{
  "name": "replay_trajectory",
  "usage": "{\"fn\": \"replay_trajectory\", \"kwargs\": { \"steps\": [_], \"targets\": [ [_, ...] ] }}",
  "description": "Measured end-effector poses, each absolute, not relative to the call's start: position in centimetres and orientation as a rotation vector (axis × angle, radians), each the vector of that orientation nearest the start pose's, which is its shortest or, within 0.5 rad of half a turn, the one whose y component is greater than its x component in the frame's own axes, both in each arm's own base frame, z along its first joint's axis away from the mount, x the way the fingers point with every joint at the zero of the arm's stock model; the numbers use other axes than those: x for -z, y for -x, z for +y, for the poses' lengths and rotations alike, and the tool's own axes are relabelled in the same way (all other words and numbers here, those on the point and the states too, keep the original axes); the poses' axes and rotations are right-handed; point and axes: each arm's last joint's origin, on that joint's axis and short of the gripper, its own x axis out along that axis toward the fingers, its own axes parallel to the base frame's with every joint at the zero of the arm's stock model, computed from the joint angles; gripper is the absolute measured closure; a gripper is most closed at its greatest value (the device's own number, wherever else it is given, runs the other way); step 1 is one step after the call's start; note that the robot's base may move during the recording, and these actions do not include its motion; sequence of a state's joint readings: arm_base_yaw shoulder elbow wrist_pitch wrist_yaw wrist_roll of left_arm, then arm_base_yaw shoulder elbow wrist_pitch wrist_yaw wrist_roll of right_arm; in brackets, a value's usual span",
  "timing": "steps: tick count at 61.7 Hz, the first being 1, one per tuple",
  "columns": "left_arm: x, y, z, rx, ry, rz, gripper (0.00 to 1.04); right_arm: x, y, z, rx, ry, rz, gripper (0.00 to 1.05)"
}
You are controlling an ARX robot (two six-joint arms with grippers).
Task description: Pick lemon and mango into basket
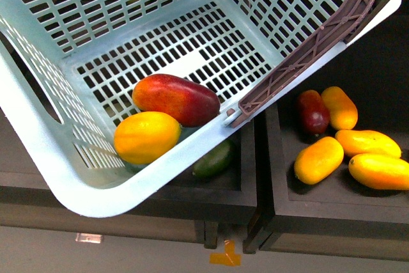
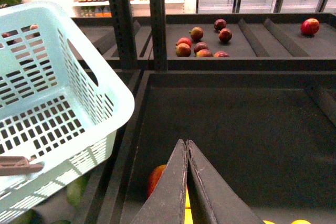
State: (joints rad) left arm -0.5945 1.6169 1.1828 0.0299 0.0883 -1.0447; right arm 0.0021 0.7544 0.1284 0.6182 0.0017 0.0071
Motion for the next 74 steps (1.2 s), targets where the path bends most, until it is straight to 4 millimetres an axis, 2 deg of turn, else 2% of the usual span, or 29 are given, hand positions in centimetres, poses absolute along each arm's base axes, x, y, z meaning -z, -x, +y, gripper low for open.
{"fn": "replay_trajectory", "kwargs": {
  "steps": [34, 74],
  "targets": [
    [-28.1, -30.4, -20.9, 0.399, 0.886, 0.706, 0.88, -17.0, -13.0, 0.0, 0.000, -0.006, -0.007, 1.03],
    [-28.1, -30.4, -20.9, 0.403, 0.886, 0.708, 0.88, -17.2, -11.1, 0.0, -0.002, -0.006, -0.018, 1.03]
  ]
}}
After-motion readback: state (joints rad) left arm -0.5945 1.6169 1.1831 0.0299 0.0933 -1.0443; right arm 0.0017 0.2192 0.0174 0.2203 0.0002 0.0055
